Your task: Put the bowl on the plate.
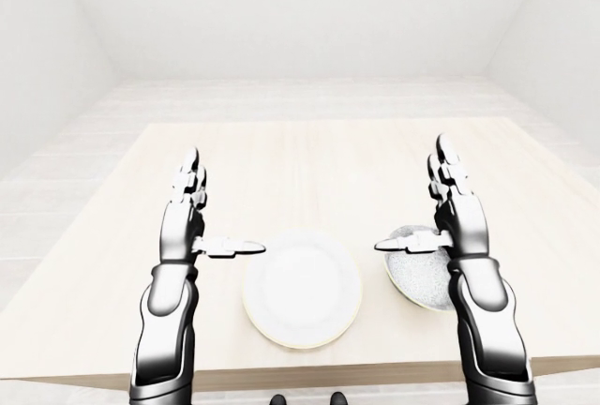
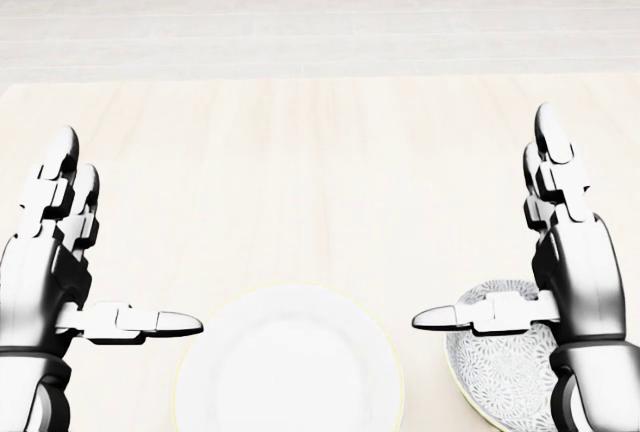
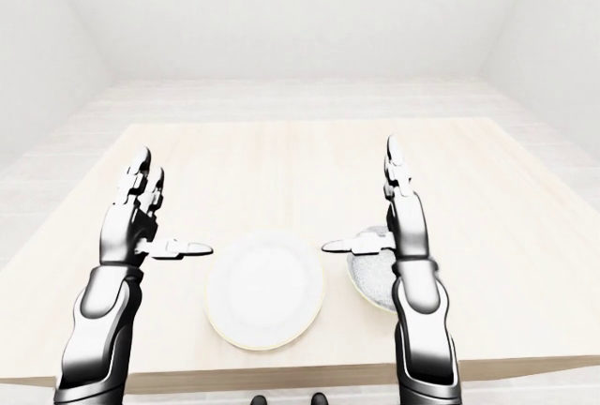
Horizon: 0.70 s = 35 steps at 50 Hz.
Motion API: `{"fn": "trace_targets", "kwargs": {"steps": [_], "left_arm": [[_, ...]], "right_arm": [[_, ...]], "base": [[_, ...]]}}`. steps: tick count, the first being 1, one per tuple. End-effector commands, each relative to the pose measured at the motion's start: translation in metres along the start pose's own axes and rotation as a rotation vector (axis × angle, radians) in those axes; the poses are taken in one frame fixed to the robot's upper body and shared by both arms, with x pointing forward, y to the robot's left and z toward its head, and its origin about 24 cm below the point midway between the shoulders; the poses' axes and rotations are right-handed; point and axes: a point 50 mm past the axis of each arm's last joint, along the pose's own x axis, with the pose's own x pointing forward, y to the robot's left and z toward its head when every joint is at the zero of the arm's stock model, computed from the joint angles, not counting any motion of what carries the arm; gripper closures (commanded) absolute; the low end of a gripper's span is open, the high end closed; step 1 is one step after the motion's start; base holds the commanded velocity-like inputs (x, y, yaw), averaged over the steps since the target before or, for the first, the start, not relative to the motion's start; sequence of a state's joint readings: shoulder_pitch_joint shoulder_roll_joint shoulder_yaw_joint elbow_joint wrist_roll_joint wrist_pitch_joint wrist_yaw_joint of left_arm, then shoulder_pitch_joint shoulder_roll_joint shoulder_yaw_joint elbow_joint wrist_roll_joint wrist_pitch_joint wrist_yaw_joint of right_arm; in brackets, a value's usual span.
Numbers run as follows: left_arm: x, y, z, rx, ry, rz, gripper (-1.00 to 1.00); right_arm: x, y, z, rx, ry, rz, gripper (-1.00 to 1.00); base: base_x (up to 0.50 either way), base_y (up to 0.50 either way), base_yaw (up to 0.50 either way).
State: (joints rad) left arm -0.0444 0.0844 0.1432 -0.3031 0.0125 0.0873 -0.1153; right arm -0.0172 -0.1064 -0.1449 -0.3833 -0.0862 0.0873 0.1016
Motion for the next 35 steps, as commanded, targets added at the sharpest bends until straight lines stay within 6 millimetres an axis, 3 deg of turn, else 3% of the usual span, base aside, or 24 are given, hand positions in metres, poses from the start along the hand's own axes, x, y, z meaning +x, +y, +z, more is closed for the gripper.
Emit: {"fn": "trace_targets", "kwargs": {"steps": [1,15,35], "left_arm": [[-0.008,0.006,0.005,0.028,-0.015,-0.009,-1.0],[-0.026,0.021,0.012,0.105,-0.012,-0.016,-1.0],[-0.066,0.04,0.006,0.152,0.085,0.024,-1.0]], "right_arm": [[-0.009,-0.023,0.026,-0.154,-0.089,-0.006,-1.0],[-0.017,-0.044,0.045,-0.335,-0.116,0.003,-1.0],[-0.021,-0.057,0.025,-0.428,0.017,-0.005,-1.0]], "base": [[0.0,0.0,0.0],[0.0,0.0,0.0],[0.0,0.0,0.0]]}}
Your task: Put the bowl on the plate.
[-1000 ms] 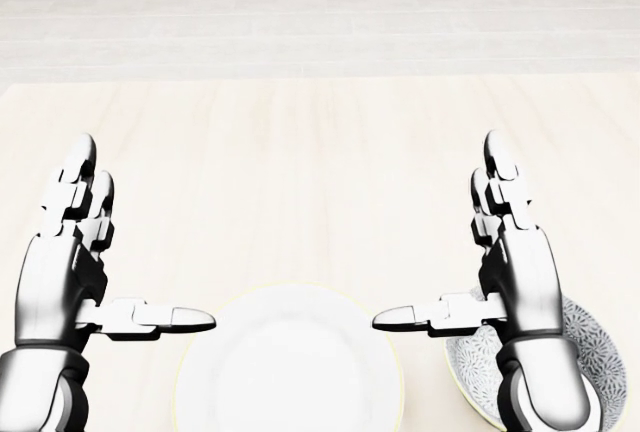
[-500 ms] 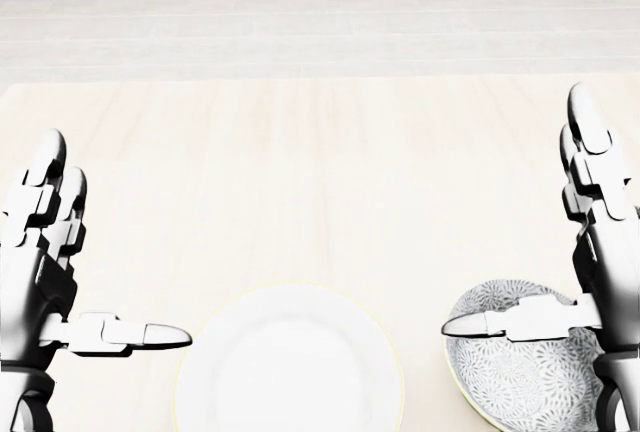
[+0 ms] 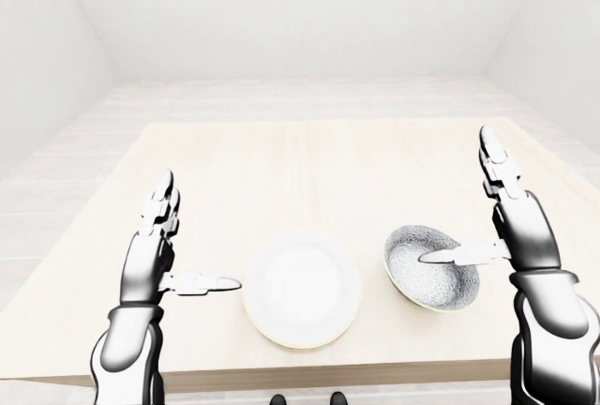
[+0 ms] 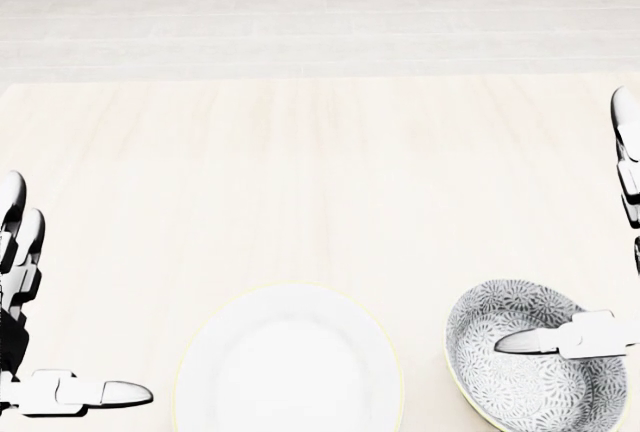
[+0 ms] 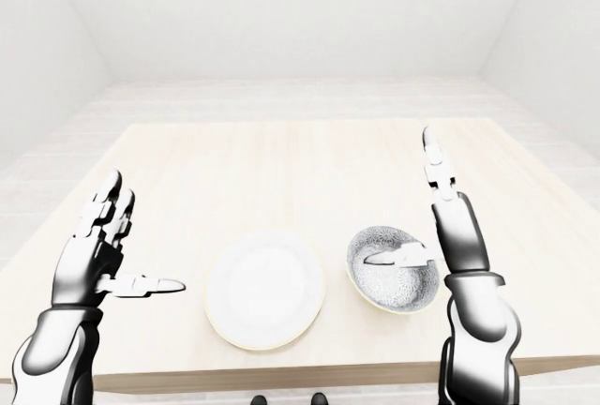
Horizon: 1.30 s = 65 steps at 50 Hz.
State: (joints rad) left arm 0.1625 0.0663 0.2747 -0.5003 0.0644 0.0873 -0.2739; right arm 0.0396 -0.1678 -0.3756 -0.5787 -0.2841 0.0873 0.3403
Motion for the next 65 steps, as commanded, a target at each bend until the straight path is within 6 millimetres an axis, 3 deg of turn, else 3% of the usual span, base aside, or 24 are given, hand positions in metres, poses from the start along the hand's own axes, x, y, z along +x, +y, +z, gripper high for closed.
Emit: {"fn": "trace_targets", "kwargs": {"steps": [1,15,30,37,65], "left_arm": [[-0.022,0.013,-0.003,0.033,0.052,0.019,-1.0],[-0.034,0.017,0.001,0.061,0.066,0.025,-1.0],[-0.034,0.018,-0.008,0.055,0.104,0.032,-1.0],[-0.034,0.02,-0.011,0.05,0.116,0.035,-1.0],[-0.033,0.023,-0.009,0.057,0.107,0.037,-1.0]], "right_arm": [[0.0,-0.004,-0.011,-0.072,0.064,0.002,-1.0],[-0.003,0.001,-0.02,-0.192,0.14,0.089,-1.0],[-0.045,-0.001,-0.025,-0.306,0.312,0.156,-1.0],[-0.07,-0.002,-0.038,-0.292,0.448,0.168,-1.0],[-0.094,0.005,-0.058,-0.339,0.635,0.212,-1.0]], "base": [[0.0,0.0,0.0],[0.0,0.0,0.0],[0.0,0.0,0.0],[0.0,0.0,0.0],[0.0,0.0,0.0]]}}
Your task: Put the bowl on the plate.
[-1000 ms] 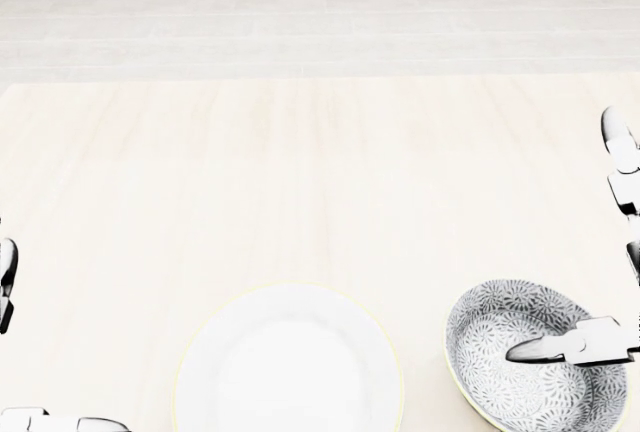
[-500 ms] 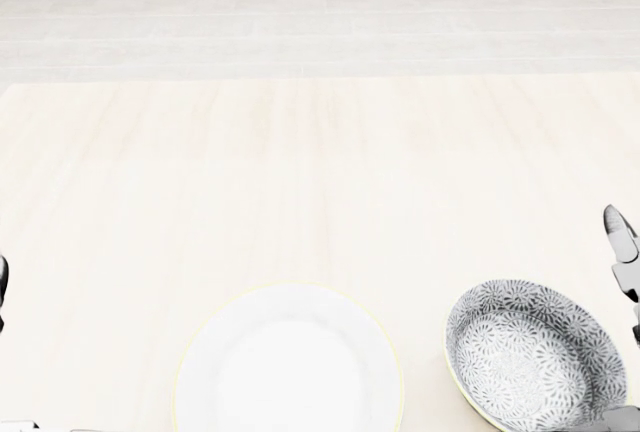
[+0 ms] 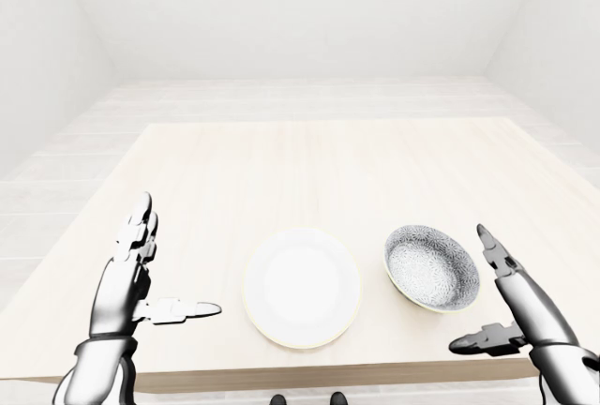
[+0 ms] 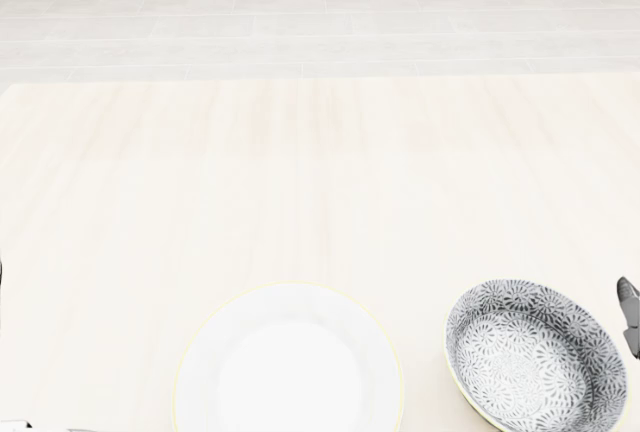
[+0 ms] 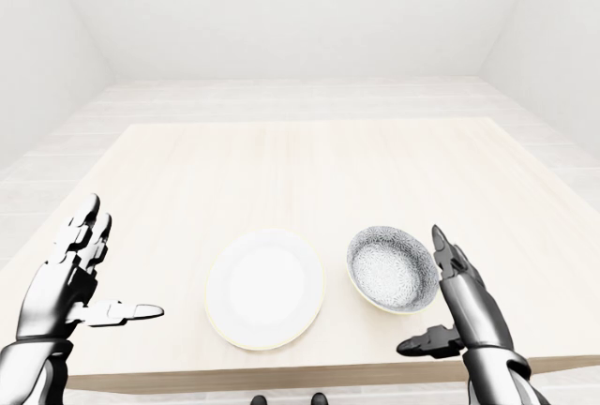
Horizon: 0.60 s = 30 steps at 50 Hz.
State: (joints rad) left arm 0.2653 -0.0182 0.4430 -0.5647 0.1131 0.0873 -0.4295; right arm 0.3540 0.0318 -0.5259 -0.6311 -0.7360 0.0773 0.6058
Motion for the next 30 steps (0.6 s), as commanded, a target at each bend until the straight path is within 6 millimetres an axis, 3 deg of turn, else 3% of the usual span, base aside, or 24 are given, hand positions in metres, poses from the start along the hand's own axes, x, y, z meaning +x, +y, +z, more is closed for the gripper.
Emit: {"fn": "trace_targets", "kwargs": {"steps": [1,11,30], "left_arm": [[0.0,0.0,-0.002,-0.007,0.006,0.0,-1.0],[0.002,-0.002,-0.005,-0.012,0.019,-0.001,-1.0],[0.001,-0.003,-0.01,-0.003,0.045,-0.009,-1.0]], "right_arm": [[-0.004,0.005,-0.009,-0.034,0.067,0.021,-1.0],[0.0,0.006,-0.006,-0.095,0.063,0.021,-1.0],[0.012,0.009,0.017,-0.28,-0.014,0.01,-1.0]], "base": [[0.0,0.0,0.0],[0.0,0.0,0.0],[0.0,0.0,0.0]]}}
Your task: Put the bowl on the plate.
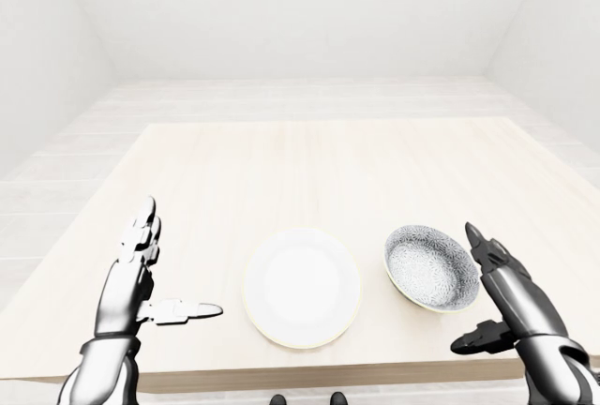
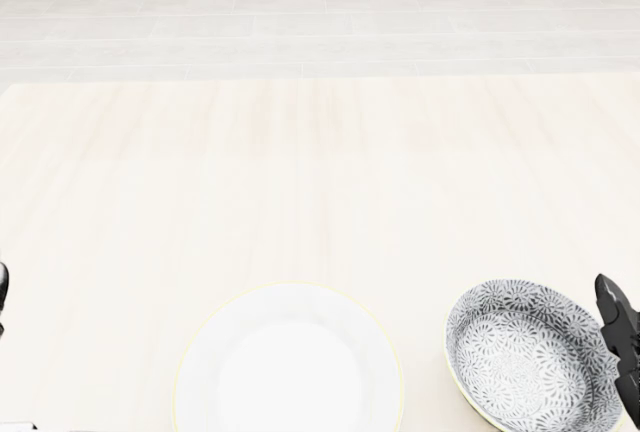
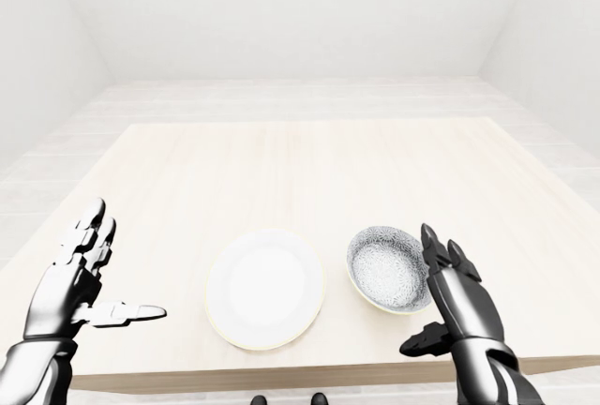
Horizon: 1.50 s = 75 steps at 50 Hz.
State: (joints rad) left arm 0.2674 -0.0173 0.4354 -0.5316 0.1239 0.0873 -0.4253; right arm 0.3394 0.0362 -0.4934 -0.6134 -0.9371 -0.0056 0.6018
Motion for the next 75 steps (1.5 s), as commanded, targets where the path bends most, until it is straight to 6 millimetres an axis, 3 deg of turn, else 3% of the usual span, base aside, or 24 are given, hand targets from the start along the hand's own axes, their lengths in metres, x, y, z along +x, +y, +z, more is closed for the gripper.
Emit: {"fn": "trace_targets", "kwargs": {"steps": [1,14,20,40,75], "left_arm": [[0.0,-0.001,-0.002,0.001,0.011,-0.004,-1.0],[0.001,0.0,-0.004,0.005,0.018,-0.002,-1.0],[0.002,-0.001,-0.004,0.001,0.015,-0.004,-1.0],[-0.001,0.001,-0.01,-0.01,0.042,0.004,-1.0],[0.0,0.005,-0.009,-0.005,0.036,0.017,-1.0]], "right_arm": [[0.008,0.003,0.012,-0.094,-0.035,0.004,-1.0],[0.016,0.01,0.017,-0.207,-0.047,0.021,-1.0],[0.023,0.014,0.027,-0.214,-0.068,0.032,-1.0],[0.033,0.024,0.03,-0.263,-0.067,0.078,-1.0],[0.036,0.05,0.016,-0.235,-0.035,0.132,-1.0]], "base": [[0.0,0.0,0.0],[0.0,0.0,0.0],[0.0,0.0,0.0],[0.0,0.0,0.0],[0.0,0.0,0.0]]}}
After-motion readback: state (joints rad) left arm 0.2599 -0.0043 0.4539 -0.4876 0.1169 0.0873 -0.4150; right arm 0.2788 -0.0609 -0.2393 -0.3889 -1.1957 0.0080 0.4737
